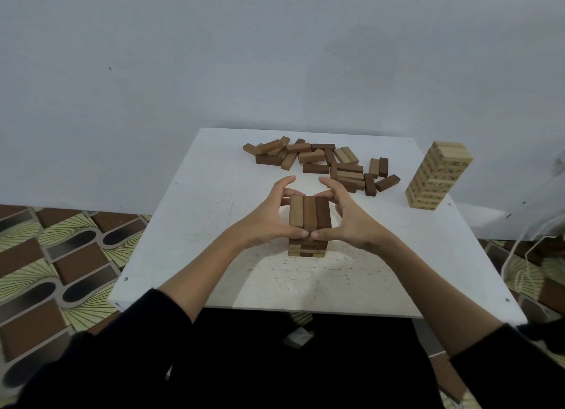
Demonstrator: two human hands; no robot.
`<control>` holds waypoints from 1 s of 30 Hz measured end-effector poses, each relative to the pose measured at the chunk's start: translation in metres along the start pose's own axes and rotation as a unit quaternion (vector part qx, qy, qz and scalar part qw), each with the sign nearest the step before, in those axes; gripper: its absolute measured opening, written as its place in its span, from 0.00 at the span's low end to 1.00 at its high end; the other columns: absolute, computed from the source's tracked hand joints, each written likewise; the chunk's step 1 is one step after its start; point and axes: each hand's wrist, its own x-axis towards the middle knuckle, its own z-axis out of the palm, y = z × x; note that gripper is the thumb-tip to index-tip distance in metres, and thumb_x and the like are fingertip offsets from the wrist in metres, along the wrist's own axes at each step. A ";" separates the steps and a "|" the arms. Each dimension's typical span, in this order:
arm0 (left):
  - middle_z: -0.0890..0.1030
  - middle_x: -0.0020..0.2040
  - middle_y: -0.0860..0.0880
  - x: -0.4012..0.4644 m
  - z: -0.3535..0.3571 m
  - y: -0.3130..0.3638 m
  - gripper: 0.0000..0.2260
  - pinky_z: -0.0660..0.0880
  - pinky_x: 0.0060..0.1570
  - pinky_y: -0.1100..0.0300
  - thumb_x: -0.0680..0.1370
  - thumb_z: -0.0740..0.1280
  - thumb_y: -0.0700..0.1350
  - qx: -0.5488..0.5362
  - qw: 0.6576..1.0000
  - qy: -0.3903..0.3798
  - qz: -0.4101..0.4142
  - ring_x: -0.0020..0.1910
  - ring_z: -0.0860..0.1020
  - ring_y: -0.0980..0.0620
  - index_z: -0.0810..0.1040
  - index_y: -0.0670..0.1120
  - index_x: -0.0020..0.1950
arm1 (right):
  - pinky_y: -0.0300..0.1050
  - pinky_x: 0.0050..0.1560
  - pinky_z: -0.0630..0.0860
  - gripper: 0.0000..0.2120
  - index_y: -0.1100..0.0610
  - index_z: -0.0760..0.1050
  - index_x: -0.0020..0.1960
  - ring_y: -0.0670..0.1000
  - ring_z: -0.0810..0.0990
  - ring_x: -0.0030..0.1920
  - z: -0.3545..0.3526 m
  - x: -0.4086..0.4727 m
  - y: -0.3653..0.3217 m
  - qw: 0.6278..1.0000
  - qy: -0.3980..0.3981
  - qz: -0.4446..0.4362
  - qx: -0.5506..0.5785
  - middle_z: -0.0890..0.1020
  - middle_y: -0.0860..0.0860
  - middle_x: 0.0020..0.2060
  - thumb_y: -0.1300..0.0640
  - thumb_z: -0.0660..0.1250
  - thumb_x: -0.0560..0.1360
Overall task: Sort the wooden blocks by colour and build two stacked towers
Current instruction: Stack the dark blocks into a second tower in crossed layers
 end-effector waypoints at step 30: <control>0.79 0.61 0.44 -0.001 0.030 0.008 0.37 0.76 0.48 0.56 0.77 0.40 0.68 -0.375 0.909 0.012 -0.183 0.59 0.78 0.48 0.75 0.46 0.65 | 0.47 0.58 0.72 0.34 0.54 0.75 0.62 0.50 0.78 0.56 0.041 0.003 0.001 0.918 0.114 0.145 0.350 0.79 0.51 0.55 0.34 0.41 0.78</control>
